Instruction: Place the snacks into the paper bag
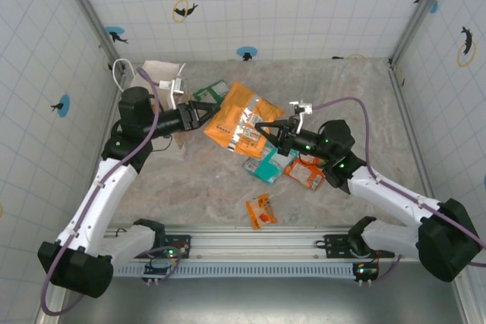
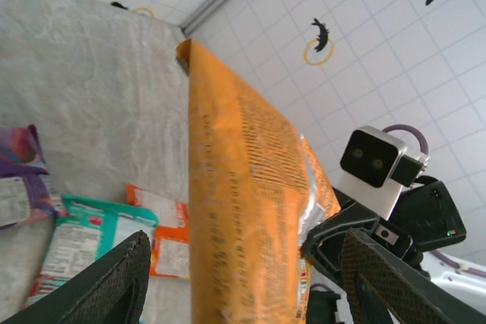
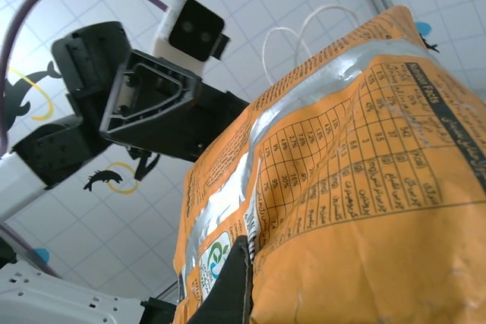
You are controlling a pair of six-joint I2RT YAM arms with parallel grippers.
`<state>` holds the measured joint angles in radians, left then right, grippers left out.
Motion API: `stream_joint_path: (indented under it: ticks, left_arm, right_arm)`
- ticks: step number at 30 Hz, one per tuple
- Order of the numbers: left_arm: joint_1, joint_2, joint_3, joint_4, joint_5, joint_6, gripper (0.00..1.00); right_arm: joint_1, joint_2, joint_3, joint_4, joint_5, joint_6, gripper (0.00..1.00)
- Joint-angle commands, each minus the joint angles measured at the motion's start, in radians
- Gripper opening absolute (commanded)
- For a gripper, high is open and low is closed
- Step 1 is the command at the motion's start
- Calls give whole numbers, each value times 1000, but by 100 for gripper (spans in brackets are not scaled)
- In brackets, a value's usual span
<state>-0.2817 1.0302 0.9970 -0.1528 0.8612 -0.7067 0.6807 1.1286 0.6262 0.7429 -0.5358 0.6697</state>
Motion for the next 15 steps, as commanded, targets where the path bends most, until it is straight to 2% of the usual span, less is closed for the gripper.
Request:
stream_joint_path:
  ticks: [1, 6, 15]
  left_arm:
    - [-1, 1, -12, 127, 74, -70, 68]
    - [-14, 3, -62, 187, 101, -102, 67]
    - [-36, 15, -85, 213, 121, -102, 61]
  right_arm:
    - [-3, 17, 53, 76, -36, -28, 1]
    - [-4, 51, 83, 92, -57, -27, 2]
    - [4, 101, 121, 131, -81, -16, 2]
